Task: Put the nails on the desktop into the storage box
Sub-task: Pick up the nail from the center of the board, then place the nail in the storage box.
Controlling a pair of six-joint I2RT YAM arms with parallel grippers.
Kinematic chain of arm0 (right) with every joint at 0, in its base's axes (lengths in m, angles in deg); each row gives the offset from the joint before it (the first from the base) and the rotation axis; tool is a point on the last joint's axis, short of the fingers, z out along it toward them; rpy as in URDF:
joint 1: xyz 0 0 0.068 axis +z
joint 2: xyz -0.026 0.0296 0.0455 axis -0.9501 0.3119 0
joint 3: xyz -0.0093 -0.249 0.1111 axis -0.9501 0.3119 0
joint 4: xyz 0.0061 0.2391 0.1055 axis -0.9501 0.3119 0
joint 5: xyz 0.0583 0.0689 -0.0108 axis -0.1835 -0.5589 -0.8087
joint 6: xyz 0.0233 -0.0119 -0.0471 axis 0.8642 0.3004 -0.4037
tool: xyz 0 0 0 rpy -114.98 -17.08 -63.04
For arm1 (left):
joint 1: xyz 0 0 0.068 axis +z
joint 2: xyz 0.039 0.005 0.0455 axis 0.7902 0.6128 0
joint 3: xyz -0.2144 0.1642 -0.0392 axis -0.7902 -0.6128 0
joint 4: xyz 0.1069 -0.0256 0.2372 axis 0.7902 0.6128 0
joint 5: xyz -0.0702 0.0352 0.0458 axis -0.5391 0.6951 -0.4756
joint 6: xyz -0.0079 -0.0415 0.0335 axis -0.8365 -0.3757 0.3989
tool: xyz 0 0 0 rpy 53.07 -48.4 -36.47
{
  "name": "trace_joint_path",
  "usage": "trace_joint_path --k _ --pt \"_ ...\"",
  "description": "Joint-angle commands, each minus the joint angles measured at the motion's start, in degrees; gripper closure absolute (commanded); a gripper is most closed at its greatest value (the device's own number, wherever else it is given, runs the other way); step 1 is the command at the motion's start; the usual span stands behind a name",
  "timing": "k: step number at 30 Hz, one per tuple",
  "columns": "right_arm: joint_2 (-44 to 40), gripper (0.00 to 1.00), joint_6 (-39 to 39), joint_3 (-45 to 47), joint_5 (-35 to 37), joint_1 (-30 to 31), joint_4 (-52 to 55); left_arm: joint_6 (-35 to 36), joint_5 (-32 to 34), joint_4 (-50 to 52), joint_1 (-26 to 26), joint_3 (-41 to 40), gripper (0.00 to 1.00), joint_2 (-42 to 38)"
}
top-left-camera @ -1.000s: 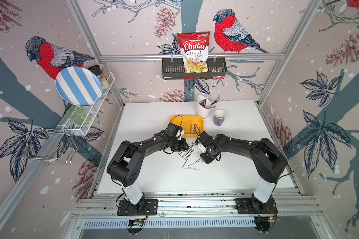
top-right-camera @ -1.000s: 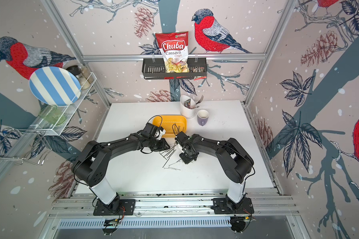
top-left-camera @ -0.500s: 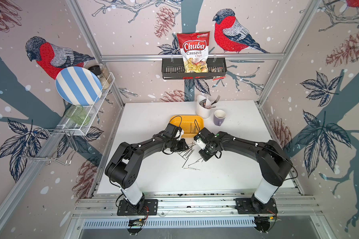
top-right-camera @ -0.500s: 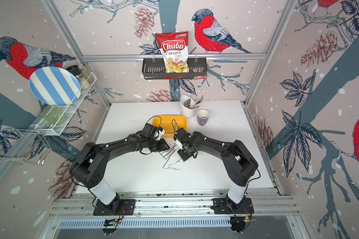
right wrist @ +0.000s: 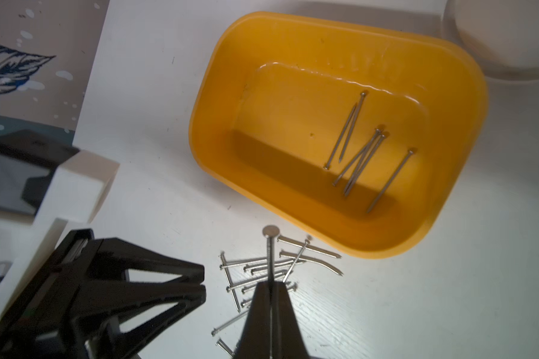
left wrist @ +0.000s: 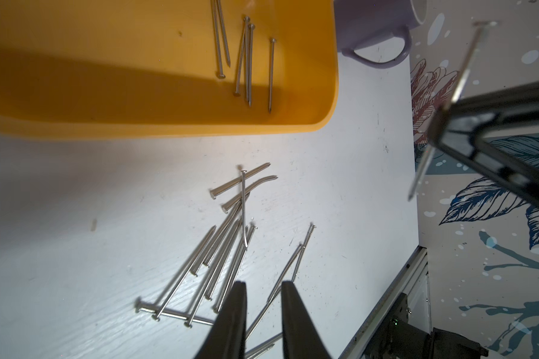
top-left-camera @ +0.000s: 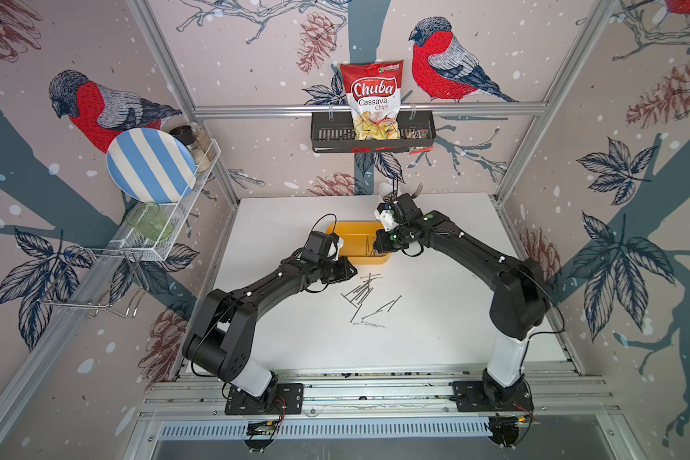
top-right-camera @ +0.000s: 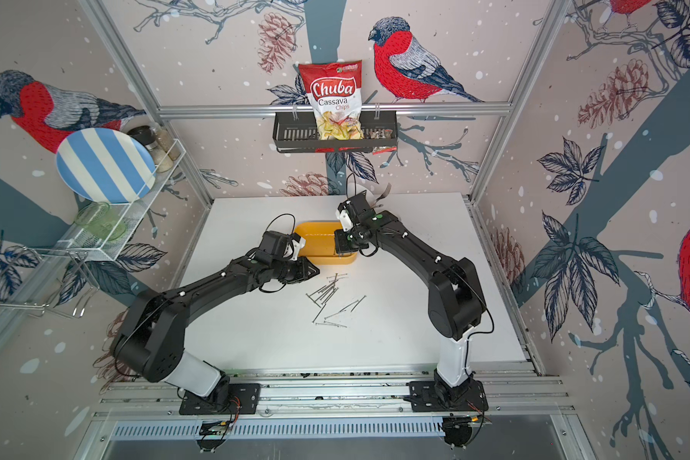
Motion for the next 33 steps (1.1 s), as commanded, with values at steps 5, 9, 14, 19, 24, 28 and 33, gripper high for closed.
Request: trace_joint_path --k 5,9,14,19,24,28,33 --pt "9.45 1.0 6.22 -9.82 1.93 -2.38 1.51 1.37 2.94 1.87 2.02 0.37 0.76 -3.37" --pt "14.77 1.0 5.89 -15.28 2.91 -2.91 2.95 2.06 3.14 3.49 3.08 0.01 0.76 -4.56" --pt "19.23 1.0 6.02 -18.27 3.87 -3.0 3.65 2.96 3.17 5.08 4.22 0.41 0.76 -5.1" --pt "21.89 1.0 5.6 -19.02 5.81 -3.23 4.03 3.56 2.81 6.26 5.19 1.36 0.76 -4.8" --pt "24.18 1.0 4.99 -19.93 7.06 -3.55 4.11 4.06 2.48 7.05 5.61 2.25 0.75 -4.19" --pt "26.15 1.0 4.92 -20.29 6.92 -3.88 4.12 4.18 2.18 7.44 5.67 2.56 0.76 -3.8" --pt "27.58 0.99 4.9 -20.34 6.67 -3.97 3.72 4.25 1.76 7.7 5.74 2.21 0.75 -3.65"
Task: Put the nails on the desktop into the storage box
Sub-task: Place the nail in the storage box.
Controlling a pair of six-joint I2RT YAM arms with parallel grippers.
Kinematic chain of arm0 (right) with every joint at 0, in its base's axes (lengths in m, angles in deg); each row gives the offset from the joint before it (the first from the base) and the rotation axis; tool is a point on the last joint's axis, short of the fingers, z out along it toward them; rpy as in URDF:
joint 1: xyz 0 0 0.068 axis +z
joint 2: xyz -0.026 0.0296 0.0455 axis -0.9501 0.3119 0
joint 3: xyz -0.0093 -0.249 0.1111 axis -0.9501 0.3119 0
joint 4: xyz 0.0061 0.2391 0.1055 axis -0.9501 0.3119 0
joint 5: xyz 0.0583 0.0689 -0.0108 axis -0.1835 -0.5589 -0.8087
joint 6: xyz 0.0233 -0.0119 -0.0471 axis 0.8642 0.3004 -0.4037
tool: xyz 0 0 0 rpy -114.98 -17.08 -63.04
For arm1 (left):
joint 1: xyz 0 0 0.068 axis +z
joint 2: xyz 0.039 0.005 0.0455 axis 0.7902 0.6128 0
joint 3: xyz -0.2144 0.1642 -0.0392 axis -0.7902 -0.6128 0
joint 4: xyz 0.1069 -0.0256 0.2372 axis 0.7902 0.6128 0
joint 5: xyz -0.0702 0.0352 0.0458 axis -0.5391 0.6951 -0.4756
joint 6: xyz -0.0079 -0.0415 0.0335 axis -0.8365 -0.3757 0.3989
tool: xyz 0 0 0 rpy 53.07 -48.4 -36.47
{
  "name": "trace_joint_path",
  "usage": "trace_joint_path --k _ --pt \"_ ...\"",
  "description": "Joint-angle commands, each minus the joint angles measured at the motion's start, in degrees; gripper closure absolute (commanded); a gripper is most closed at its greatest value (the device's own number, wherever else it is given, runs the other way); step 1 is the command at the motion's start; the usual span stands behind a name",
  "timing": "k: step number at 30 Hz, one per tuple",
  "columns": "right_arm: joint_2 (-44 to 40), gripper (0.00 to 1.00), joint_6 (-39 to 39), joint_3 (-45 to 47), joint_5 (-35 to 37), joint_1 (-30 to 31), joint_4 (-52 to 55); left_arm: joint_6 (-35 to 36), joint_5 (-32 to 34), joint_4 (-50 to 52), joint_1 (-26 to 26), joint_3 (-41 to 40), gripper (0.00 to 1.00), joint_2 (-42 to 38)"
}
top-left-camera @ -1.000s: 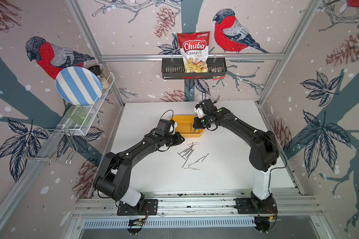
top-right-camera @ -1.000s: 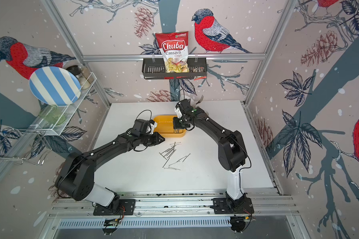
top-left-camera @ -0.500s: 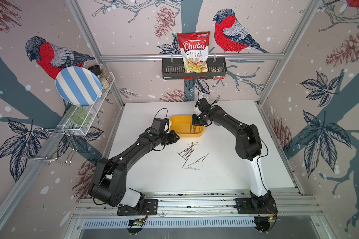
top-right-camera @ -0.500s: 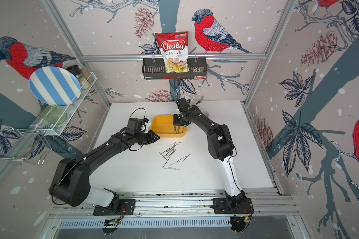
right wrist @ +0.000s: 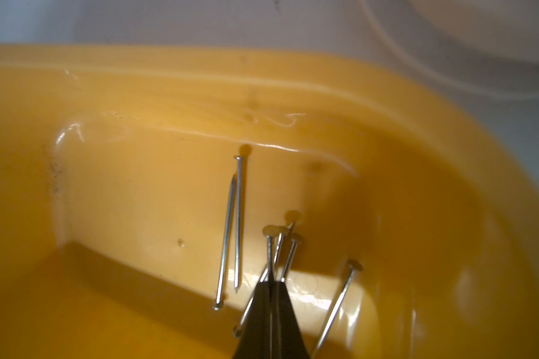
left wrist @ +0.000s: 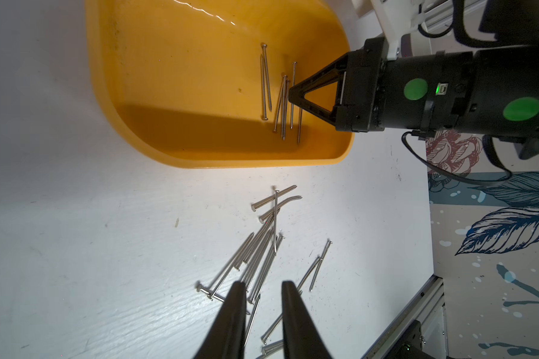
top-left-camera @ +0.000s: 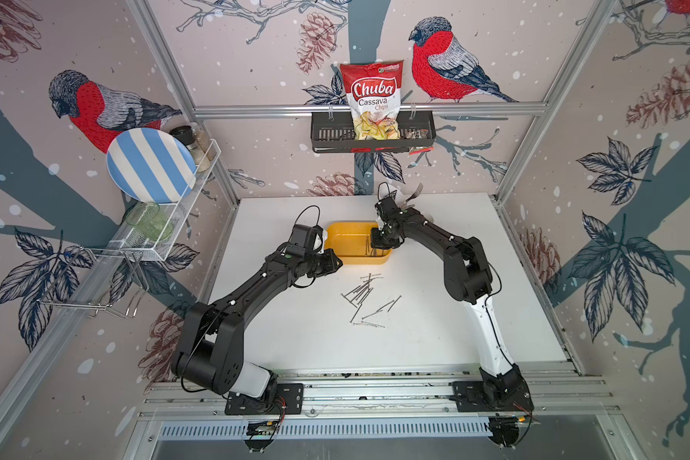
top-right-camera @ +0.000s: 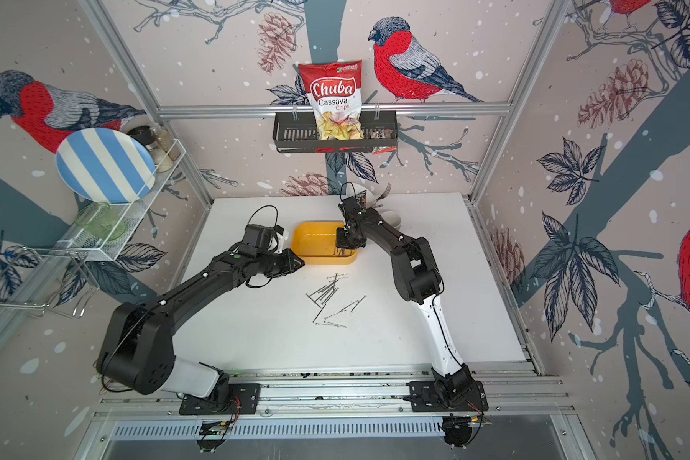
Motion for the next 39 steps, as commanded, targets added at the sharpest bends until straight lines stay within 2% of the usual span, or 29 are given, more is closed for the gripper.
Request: trace_joint_path --k 1,7,14,20,27,34,39 --pt "0.66 0.97 -0.59 -0.54 0.33 -0.02 0.12 1.12 -0.84 0.65 0.19 -0.15 0.76 0.13" --pt "0.56 0.84 -0.78 -1.26 0.15 -0.28 0.98 0.71 -1.0 -0.25 0.18 -1.23 0.75 1.2" --pt "-2.27 0.79 -1.3 -0.61 -0.28 -0.32 2.0 0.28 -2.35 -1.93 -0.1 -0.89 0.76 4.19" --pt "-8.5 0.76 -2.0 2.58 -0.8 0.65 1.56 0.7 -1.96 -2.22 -2.46 0.59 0.76 6.69" --pt "-19.9 0.69 -3.01 14.95 0.46 1.9 -0.1 -0.24 -0.47 -2.92 -7.37 3.78 0.76 11.28" --pt "-31.7 0.67 -2.67 30.4 1.56 -1.0 -4.49 -1.3 1.01 -3.39 -11.22 7.25 0.76 16.45" --pt "-37.4 0.67 -2.45 37.98 1.36 -3.18 -6.89 -0.29 3.36 -1.28 -13.47 10.78 0.76 20.34"
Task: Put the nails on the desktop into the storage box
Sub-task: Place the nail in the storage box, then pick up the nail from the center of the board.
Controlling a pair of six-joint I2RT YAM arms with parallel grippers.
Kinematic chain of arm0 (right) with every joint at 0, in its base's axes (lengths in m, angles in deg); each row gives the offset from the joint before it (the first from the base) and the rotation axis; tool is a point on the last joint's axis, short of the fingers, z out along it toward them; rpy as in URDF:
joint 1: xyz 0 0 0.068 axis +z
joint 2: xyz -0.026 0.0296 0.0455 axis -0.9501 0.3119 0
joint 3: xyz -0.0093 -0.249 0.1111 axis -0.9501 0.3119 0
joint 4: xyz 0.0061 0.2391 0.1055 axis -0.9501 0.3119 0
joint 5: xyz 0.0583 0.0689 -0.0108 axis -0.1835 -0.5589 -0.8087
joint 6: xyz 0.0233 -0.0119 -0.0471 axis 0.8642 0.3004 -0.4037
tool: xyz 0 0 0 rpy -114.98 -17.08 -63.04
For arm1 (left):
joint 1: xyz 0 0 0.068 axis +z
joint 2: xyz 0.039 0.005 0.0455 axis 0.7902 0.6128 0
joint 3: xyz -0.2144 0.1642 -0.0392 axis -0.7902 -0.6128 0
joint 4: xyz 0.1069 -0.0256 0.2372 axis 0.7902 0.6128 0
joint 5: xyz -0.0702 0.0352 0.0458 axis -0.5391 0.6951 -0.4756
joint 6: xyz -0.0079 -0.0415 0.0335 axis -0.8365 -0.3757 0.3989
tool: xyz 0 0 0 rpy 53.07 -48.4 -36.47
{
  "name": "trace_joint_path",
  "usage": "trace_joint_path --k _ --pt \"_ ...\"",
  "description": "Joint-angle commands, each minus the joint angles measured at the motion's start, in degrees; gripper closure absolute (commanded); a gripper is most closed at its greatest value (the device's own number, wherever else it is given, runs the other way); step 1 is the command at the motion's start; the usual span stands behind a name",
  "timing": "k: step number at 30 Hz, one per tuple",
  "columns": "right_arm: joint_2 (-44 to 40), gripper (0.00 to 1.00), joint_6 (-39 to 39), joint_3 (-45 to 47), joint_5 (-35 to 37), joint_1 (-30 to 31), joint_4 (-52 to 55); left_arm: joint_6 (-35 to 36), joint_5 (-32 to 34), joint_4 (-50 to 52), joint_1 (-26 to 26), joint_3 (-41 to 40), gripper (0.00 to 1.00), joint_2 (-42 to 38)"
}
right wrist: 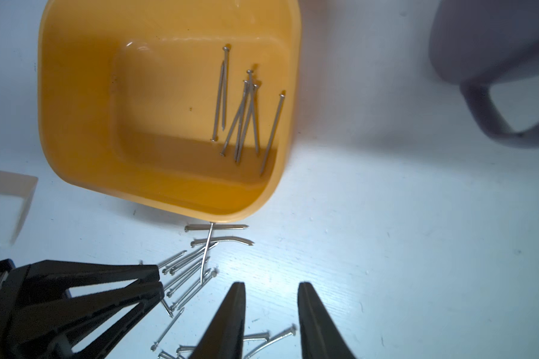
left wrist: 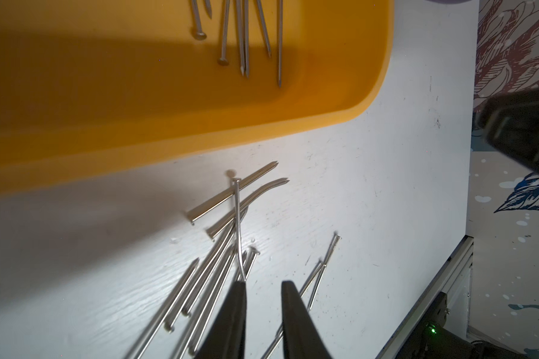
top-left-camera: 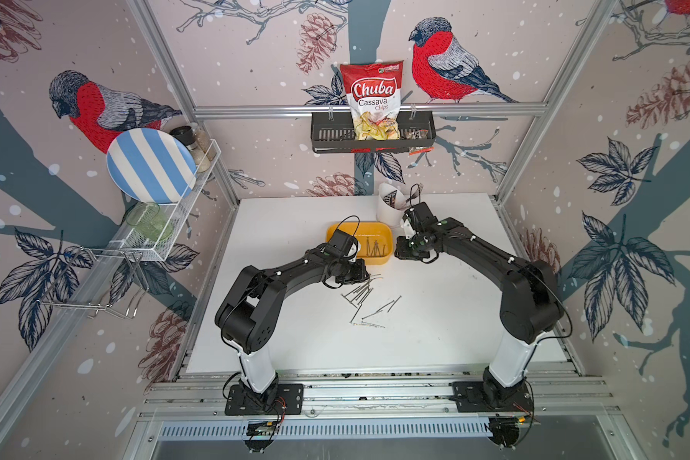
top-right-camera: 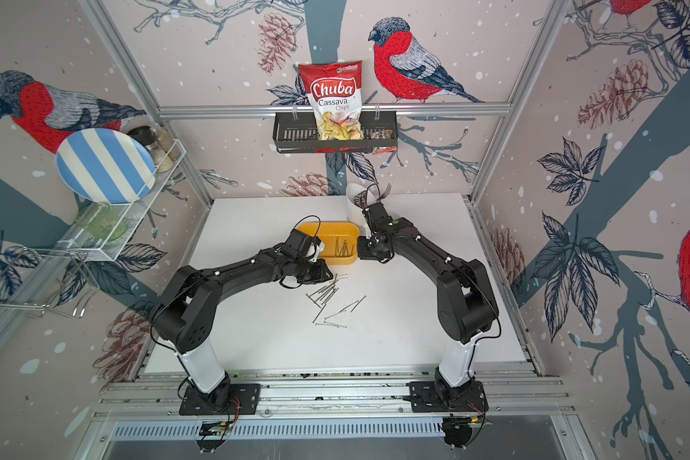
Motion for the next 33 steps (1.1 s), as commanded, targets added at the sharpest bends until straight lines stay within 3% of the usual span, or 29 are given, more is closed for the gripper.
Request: trace_joint_path --k 1,12,33 --pt "-2.66 0.66 0.05 3.2 0.17 -0.9 -3.06 0.81 2.81 1.59 -1.29 2.23 0.76 1.75" --pt "-4.26 0.66 -1.12 5.0 -1.28 -2.51 -3.88 3.8 10.35 9.98 -3.71 8.4 0.77 7.18" --pt "-2.87 0.66 -1.14 5.36 -3.61 -3.53 -5.08 7.92 14.42 17.84 -5.21 16.76 0.77 13.58"
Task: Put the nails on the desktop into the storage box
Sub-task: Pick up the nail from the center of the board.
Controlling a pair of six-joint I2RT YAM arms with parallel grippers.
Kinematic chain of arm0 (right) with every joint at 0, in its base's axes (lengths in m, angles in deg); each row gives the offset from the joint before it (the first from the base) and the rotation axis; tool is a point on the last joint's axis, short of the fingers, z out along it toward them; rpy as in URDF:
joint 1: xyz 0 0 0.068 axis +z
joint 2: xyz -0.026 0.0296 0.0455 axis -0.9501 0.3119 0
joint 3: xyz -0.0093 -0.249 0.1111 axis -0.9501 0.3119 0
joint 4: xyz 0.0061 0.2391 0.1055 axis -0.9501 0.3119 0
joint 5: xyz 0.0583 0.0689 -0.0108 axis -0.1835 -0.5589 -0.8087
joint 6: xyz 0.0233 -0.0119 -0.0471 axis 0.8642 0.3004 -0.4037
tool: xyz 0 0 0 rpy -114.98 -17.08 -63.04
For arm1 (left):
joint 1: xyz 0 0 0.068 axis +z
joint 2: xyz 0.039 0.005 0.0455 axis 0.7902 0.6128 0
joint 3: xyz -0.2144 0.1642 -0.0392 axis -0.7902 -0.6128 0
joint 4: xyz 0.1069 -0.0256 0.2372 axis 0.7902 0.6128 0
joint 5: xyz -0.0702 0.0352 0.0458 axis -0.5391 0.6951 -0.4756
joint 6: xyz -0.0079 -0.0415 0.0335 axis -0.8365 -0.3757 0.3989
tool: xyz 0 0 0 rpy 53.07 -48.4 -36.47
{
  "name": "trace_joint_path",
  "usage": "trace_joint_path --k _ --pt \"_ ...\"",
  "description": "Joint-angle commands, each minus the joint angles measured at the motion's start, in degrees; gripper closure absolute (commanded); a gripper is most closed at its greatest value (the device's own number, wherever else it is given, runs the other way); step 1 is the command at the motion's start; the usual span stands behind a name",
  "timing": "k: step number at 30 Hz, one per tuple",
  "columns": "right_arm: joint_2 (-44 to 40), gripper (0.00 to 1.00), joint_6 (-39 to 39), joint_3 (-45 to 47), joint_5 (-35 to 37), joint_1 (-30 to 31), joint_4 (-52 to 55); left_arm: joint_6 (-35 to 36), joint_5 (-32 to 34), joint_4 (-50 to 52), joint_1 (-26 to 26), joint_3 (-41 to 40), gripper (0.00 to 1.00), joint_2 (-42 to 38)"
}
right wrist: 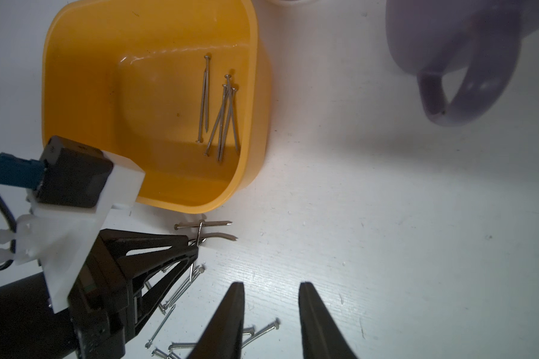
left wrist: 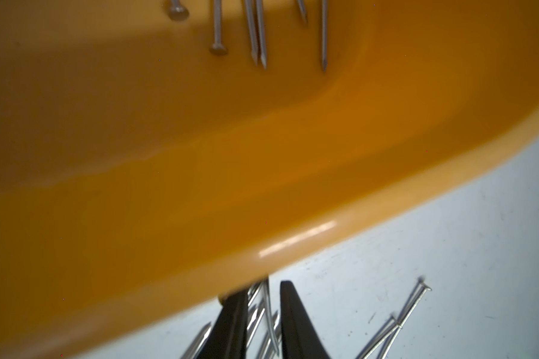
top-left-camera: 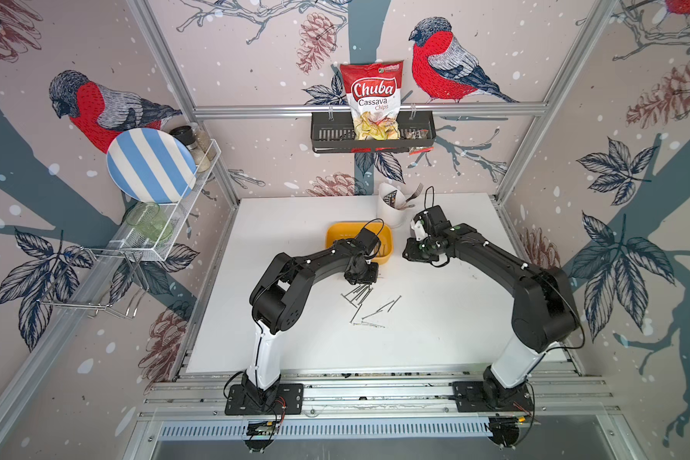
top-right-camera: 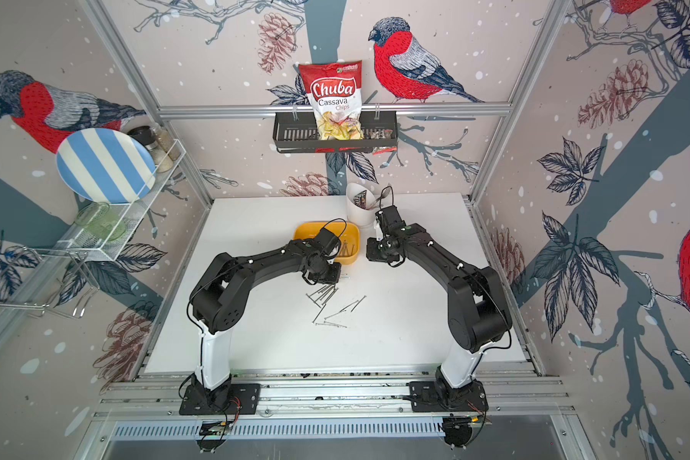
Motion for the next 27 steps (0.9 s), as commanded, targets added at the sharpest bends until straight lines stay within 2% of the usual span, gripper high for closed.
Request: trace_joint_path --k 1,14,27 --pt "0.29 0.66 -0.64 0.1 -1.06 -0.11 -0.96 1.14 0.89 1.94 -0.1 0.66 0.77 0.64" --pt "0.08 0.66 -0.4 0.31 -1.54 -0.53 -1.22 1.86 1.4 3.33 -0.49 1.74 0.78 2.43" --pt "0.18 0.66 -0.01 0.27 -2.09 -0.48 -1.45 2.01 1.5 3.12 -0.5 1.52 0.93 1.66"
